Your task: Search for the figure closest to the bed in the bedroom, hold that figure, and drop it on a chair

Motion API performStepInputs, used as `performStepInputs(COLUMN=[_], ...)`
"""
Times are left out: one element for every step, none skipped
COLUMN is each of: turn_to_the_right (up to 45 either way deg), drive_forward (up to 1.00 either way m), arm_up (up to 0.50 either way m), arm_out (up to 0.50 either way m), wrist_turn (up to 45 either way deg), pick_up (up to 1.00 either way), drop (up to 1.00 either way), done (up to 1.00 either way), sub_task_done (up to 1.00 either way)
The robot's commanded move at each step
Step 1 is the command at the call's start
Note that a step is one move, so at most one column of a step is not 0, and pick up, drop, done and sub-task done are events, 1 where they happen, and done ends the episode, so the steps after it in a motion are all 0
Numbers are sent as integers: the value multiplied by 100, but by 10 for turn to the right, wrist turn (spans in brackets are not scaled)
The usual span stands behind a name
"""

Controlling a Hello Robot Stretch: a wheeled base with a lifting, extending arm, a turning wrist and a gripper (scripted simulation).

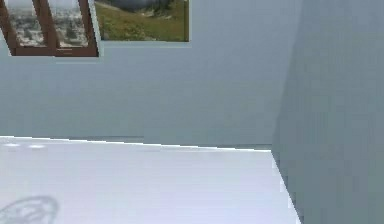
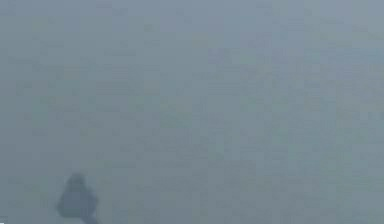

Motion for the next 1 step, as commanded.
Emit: performStepInputs(turn_to_the_right=[-270], drive_forward=[0], arm_up=[0], arm_out=[0], wrist_turn=[0], pick_up=[0], drop=[0], done=[0], sub_task_done=[0])
